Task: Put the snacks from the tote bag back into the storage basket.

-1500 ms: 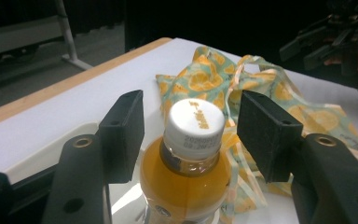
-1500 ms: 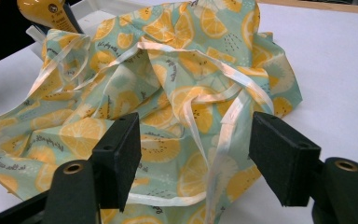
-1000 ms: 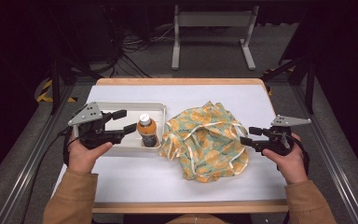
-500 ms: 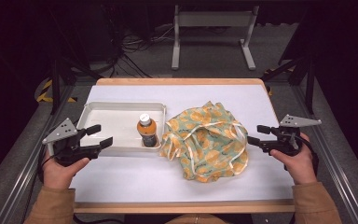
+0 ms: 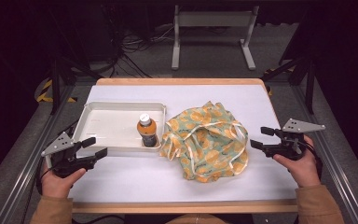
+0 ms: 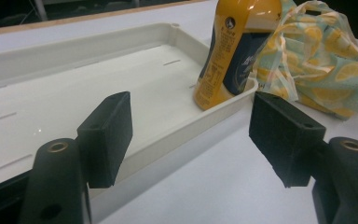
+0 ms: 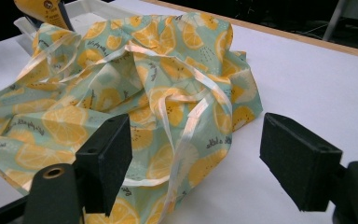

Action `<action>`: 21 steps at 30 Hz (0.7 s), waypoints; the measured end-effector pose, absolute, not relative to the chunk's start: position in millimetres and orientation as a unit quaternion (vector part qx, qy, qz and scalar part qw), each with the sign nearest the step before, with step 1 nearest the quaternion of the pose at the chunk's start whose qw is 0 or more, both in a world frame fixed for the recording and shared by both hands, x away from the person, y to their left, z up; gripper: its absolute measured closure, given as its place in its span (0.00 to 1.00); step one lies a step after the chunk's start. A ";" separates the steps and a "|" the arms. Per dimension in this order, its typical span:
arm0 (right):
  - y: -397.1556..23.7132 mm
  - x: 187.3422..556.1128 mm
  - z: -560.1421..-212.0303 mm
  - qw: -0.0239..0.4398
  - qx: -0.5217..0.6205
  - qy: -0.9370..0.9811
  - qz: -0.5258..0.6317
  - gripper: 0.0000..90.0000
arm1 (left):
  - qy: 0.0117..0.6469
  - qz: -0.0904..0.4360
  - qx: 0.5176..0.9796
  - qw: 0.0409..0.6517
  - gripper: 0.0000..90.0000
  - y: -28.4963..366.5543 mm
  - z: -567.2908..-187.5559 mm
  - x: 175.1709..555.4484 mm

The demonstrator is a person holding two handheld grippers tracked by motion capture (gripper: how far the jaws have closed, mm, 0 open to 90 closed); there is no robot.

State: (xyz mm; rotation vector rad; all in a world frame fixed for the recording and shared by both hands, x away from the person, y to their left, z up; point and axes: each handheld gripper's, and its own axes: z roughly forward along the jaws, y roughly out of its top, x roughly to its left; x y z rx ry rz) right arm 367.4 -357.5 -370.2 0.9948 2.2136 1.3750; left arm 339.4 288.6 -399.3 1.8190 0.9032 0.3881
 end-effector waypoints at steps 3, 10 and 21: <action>-359.2 365.5 -373.8 0.185 0.342 0.784 0.484 0.28 | 0.379 0.162 0.756 0.509 0.35 288.9 -406.9 339.1; -367.1 362.4 -385.0 0.194 0.334 0.781 0.491 0.27 | 0.385 0.178 0.754 0.502 0.35 288.9 -422.4 339.3; -370.9 367.4 -402.1 0.203 0.344 0.777 0.487 0.27 | 0.400 0.194 0.755 0.482 0.36 287.6 -444.5 343.1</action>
